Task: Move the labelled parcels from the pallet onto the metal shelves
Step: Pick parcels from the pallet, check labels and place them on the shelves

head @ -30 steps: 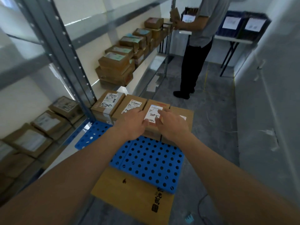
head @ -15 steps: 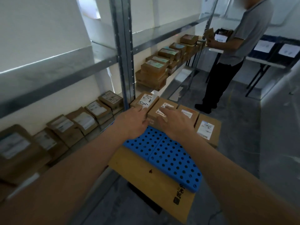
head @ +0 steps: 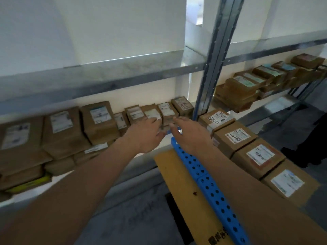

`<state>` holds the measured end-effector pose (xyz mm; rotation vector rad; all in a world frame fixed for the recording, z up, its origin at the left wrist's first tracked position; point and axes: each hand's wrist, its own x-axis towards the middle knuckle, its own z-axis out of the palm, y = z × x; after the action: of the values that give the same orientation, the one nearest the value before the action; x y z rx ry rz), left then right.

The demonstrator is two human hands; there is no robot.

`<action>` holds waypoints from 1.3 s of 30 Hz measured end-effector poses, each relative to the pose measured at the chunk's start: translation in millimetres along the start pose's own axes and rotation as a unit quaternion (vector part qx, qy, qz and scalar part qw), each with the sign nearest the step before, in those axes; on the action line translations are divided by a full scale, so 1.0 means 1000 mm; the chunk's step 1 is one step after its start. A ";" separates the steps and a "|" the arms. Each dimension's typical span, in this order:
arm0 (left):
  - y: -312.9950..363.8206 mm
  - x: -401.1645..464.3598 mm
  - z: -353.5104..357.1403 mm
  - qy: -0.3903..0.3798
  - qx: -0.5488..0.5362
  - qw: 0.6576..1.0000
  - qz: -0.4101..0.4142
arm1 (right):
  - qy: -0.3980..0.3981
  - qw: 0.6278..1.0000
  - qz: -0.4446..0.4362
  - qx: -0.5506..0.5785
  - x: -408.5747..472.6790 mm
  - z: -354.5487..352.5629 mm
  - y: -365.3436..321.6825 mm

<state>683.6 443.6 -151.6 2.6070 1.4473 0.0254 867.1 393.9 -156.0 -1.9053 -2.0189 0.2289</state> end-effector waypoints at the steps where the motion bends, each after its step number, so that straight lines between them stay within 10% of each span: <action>1: -0.005 -0.009 -0.001 0.005 0.001 1.000 -0.018 | -0.006 1.000 -0.022 0.002 0.003 0.003 -0.007; 21: -0.105 -0.250 -0.032 0.092 -0.029 0.937 -0.335 | -0.075 0.948 -0.307 0.047 -0.004 0.067 -0.224; 39: -0.265 -0.464 -0.041 0.171 -0.001 0.922 -0.348 | -0.068 0.935 -0.342 0.070 -0.071 0.134 -0.466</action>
<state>209.7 194.4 -121.2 1.9972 2.4046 0.4100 386.7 302.8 -125.4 -1.0304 -2.5365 0.3106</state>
